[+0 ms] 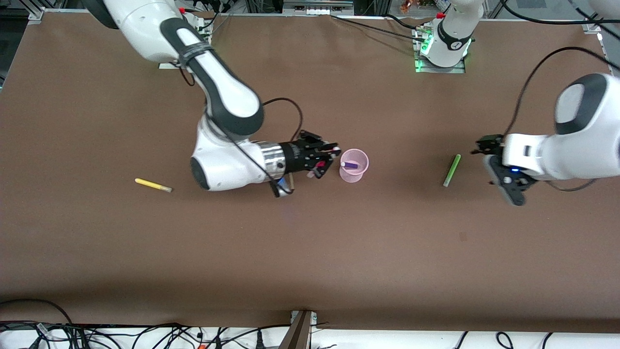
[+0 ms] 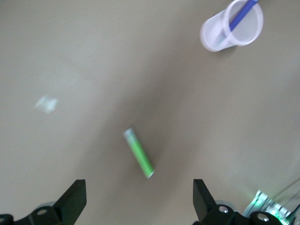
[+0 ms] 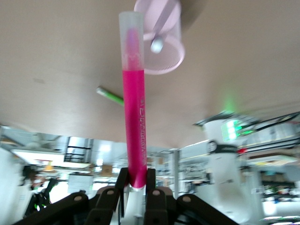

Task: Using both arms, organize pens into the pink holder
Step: 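Withdraw the left gripper while the right gripper carries the marker over the cup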

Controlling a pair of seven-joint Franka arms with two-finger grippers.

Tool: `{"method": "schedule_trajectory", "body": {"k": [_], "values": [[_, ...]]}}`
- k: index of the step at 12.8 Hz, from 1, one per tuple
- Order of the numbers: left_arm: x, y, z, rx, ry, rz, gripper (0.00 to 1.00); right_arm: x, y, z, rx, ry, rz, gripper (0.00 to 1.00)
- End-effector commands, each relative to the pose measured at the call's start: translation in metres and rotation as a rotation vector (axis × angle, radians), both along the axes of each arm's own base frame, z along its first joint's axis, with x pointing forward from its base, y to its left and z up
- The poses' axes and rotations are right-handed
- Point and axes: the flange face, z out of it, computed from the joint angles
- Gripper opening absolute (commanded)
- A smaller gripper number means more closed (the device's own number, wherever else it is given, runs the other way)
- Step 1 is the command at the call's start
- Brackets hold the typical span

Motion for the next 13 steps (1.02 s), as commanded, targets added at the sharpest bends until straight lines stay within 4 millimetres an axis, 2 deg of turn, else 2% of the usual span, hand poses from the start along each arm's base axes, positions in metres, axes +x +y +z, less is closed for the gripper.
{"method": "schedule_trajectory", "body": {"k": [1,3,4,5,7,10,11,13], "values": [[-0.001,0.012,0.033,0.093,0.005,0.002,1.00,-0.025,0.048,-0.008,0.016,0.024,-0.113,0.00],[-0.006,0.025,0.056,0.144,0.026,0.013,1.00,-0.045,0.078,-0.022,0.028,0.024,-0.178,0.00],[-0.007,0.032,0.069,0.163,0.023,0.024,1.00,-0.053,0.089,-0.036,0.023,0.038,-0.222,0.00],[-0.008,0.039,0.077,0.177,0.019,0.032,1.00,-0.056,0.093,-0.043,0.017,0.036,-0.246,0.00],[-0.009,0.076,0.096,0.170,-0.013,0.095,1.00,-0.063,0.098,-0.051,0.004,0.060,-0.253,0.00],[-0.007,0.082,0.107,0.190,-0.045,0.162,1.00,-0.070,0.101,-0.065,-0.004,0.085,-0.255,0.00],[-0.007,0.084,0.116,0.198,-0.058,0.245,1.00,-0.072,0.102,-0.072,-0.009,0.084,-0.251,0.00],[-0.007,0.078,0.120,0.216,-0.061,0.398,1.00,-0.077,0.107,-0.087,-0.022,0.073,-0.270,0.00]]}}
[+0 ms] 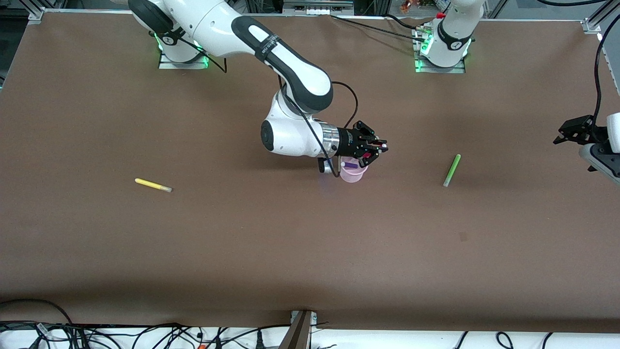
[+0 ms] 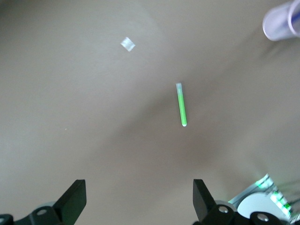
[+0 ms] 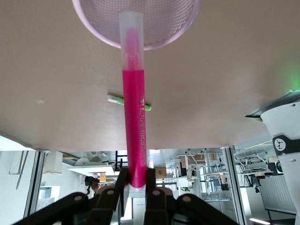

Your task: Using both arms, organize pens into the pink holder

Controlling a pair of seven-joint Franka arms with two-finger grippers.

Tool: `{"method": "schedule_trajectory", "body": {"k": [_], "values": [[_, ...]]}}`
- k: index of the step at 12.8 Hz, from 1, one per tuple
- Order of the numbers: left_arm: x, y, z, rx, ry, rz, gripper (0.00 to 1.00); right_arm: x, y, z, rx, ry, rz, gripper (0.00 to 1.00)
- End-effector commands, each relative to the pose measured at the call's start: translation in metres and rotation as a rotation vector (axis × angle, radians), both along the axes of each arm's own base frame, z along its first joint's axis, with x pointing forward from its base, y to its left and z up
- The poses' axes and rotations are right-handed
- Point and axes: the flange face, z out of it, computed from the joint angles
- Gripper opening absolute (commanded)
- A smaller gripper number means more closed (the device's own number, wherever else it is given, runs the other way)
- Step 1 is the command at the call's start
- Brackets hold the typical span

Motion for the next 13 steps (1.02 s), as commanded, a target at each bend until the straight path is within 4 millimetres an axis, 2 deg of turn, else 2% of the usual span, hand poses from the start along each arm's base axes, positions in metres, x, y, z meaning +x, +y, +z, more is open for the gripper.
{"method": "schedule_trajectory", "body": {"k": [1,3,4,5,6,7,8,11,12,13], "values": [[-0.001,-0.009,0.013,0.048,-0.016,0.190,1.00,-0.010,0.008,-0.016,-0.007,-0.002,-0.032,0.00],[-0.001,-0.008,0.014,0.054,-0.025,0.258,1.00,-0.009,0.007,-0.021,-0.011,0.000,-0.032,0.01],[-0.001,-0.007,0.018,0.032,-0.035,0.268,1.00,-0.008,0.006,-0.021,-0.012,-0.002,-0.034,0.11],[-0.007,-0.005,0.038,0.010,-0.066,0.293,1.00,-0.005,0.004,-0.021,-0.013,-0.005,-0.035,0.22],[-0.014,-0.003,0.049,0.002,-0.104,0.343,1.00,-0.003,0.002,-0.020,-0.014,-0.008,-0.038,0.53],[-0.026,-0.018,0.051,-0.011,-0.112,0.391,1.00,0.001,-0.002,-0.017,-0.012,-0.008,-0.043,0.74],[-0.034,-0.012,0.056,-0.036,-0.130,0.454,1.00,0.009,-0.008,-0.013,-0.008,-0.010,-0.051,0.83],[-0.052,-0.026,0.061,0.003,-0.144,0.474,1.00,0.025,-0.021,0.000,-0.013,-0.029,-0.012,0.86],[-0.062,-0.028,0.062,0.016,-0.156,0.487,1.00,0.028,-0.024,0.013,-0.029,-0.070,0.026,0.97],[-0.069,-0.037,0.059,0.017,-0.169,0.474,1.00,0.029,-0.026,0.025,-0.076,-0.154,0.085,0.99]]}}
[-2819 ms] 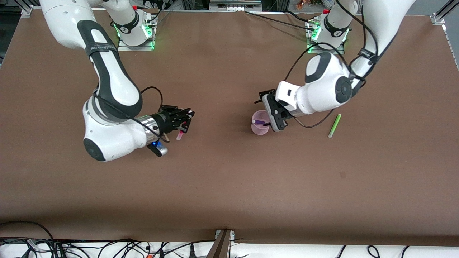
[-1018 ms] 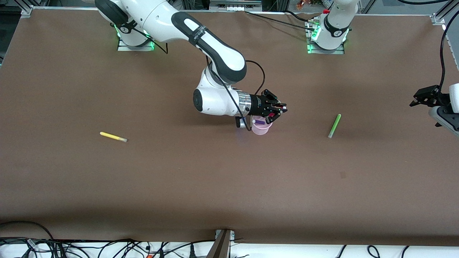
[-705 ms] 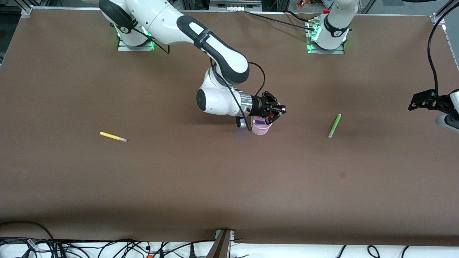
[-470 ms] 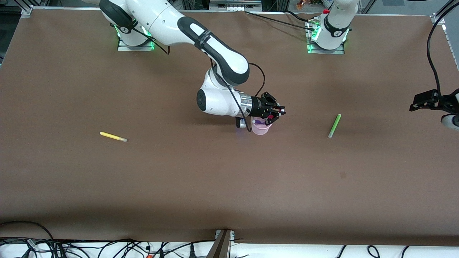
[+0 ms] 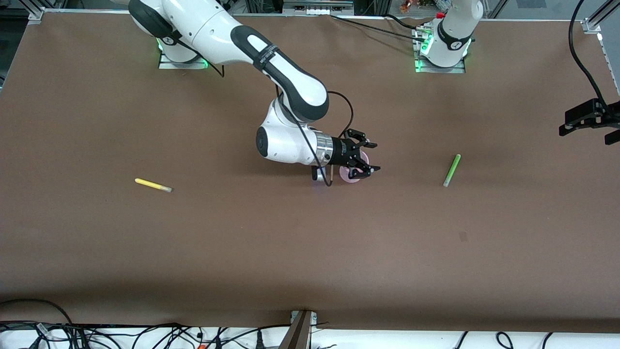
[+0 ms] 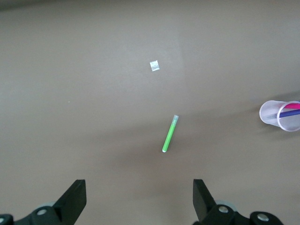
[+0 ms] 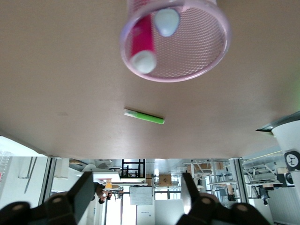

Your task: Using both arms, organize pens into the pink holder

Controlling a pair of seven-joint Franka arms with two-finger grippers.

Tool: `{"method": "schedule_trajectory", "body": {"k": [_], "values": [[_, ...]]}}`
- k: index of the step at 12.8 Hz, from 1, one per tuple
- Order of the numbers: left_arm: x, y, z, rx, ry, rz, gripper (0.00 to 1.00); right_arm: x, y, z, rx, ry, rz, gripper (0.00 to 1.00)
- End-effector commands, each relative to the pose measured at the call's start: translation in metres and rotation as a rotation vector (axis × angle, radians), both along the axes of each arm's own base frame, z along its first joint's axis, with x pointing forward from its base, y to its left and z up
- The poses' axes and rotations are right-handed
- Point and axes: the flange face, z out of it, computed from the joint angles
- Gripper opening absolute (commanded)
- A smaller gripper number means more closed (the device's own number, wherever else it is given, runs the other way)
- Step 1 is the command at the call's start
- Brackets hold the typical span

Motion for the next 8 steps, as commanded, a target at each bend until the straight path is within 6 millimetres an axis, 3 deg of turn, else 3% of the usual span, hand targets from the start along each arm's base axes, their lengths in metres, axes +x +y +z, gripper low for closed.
{"method": "schedule_trajectory", "body": {"k": [1,2,5,8], "values": [[-0.025,-0.013,-0.013,0.005,-0.055,0.013,1.00,0.008,-0.012,0.039,-0.089,-0.147,0.124,0.99],[-0.031,-0.010,-0.025,0.006,-0.074,0.018,1.00,0.010,-0.017,0.055,-0.140,-0.215,0.176,1.00],[-0.034,-0.009,-0.025,0.007,-0.080,0.019,1.00,0.035,-0.056,0.074,-0.308,-0.353,0.283,1.00],[-0.029,-0.007,-0.032,0.006,-0.069,0.019,1.00,0.057,-0.100,0.102,-0.315,-0.429,0.394,1.00]]}}
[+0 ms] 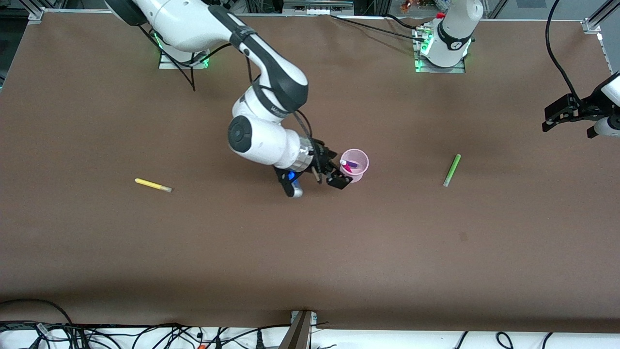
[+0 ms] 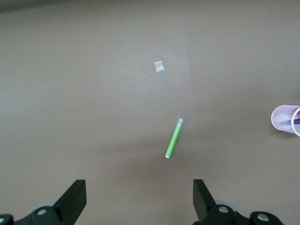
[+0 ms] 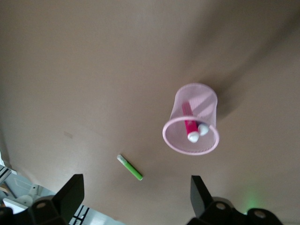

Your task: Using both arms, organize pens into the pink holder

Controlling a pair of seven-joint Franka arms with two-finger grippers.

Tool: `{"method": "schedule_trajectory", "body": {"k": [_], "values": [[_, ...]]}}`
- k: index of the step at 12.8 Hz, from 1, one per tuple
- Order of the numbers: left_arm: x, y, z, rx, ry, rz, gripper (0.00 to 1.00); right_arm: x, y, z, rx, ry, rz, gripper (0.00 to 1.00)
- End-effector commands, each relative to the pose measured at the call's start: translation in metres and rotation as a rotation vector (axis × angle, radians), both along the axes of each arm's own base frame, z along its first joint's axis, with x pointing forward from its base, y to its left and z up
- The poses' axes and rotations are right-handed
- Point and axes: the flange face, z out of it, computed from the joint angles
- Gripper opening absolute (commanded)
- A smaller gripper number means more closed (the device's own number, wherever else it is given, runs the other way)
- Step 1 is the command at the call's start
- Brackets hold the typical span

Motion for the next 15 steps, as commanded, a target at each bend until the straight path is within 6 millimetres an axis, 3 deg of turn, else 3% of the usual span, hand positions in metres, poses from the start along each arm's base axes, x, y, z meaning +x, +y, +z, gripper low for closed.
{"method": "schedule_trajectory", "body": {"k": [1,4,6,10,15], "values": [[-0.002,-0.003,0.001,-0.013,-0.015,0.001,1.00,0.009,-0.038,0.031,-0.051,-0.059,0.132,1.00],[0.001,-0.007,0.004,-0.013,-0.017,-0.008,1.00,0.009,-0.081,0.067,-0.186,-0.139,0.344,1.00],[0.002,-0.010,0.003,-0.011,-0.015,-0.013,1.00,0.005,-0.125,0.091,-0.255,-0.151,0.499,1.00],[0.002,-0.008,0.005,-0.013,-0.018,-0.009,1.00,-0.030,-0.207,0.138,-0.306,-0.238,0.743,1.00],[0.002,-0.009,0.005,-0.013,-0.018,-0.011,1.00,-0.062,-0.312,0.172,-0.399,-0.337,0.994,1.00]]}}
